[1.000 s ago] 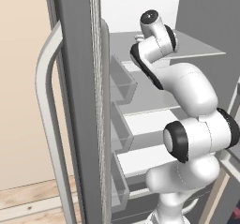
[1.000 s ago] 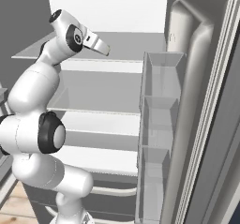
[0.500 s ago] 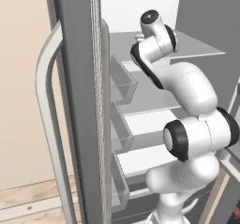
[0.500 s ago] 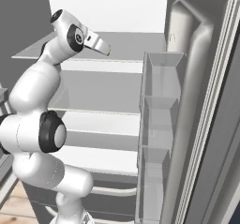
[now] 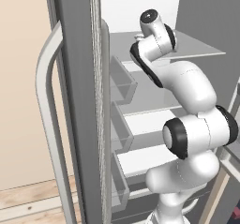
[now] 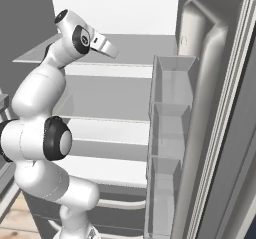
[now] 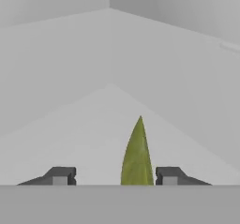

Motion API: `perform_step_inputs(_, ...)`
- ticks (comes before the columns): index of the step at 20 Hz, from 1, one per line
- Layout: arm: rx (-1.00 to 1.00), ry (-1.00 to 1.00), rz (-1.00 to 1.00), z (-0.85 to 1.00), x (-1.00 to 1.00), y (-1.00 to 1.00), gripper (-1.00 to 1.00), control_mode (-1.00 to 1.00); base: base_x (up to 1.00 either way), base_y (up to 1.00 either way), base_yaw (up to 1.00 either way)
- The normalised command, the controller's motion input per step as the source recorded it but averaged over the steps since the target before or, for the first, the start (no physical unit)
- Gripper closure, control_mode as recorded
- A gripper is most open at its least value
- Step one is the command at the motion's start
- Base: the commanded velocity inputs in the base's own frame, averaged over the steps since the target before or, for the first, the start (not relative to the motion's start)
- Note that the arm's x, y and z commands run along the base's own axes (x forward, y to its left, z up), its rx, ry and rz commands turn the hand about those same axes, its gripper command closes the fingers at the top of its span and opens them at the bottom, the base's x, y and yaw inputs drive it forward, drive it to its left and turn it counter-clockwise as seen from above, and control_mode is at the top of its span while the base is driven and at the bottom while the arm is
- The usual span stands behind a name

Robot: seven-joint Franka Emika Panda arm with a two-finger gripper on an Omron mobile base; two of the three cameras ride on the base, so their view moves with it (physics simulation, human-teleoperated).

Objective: There is a bowl on the dining counter. Grab a lemon wedge from the fridge and place it in the bowl. Then get the liquor bottle and glass cup from the cabinet and place them next to the bowl.

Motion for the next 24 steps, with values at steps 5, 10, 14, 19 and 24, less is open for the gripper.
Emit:
perform_step_inputs(5, 0.01, 0.02, 0.00, -0.23, 0.00, -0.02, 1.00, -1.00, 0.00, 0.00, 0.00)
perform_step_inputs(10, 0.04, 0.01, 0.00, -0.03, 0.00, -0.01, 1.00, -1.00, 0.00, 0.00, 0.00)
perform_step_inputs(14, 0.01, -0.03, 0.00, 0.15, -0.02, 0.00, 1.00, -1.00, 0.00, 0.00, 0.00)
perform_step_inputs(19, 0.00, -0.05, 0.00, 0.37, -0.08, 0.00, 1.00, -1.00, 0.00, 0.00, 0.00)
perform_step_inputs(24, 0.00, -0.03, 0.00, 0.19, -0.17, 0.00, 1.00, -1.00, 0.00, 0.00, 0.00)
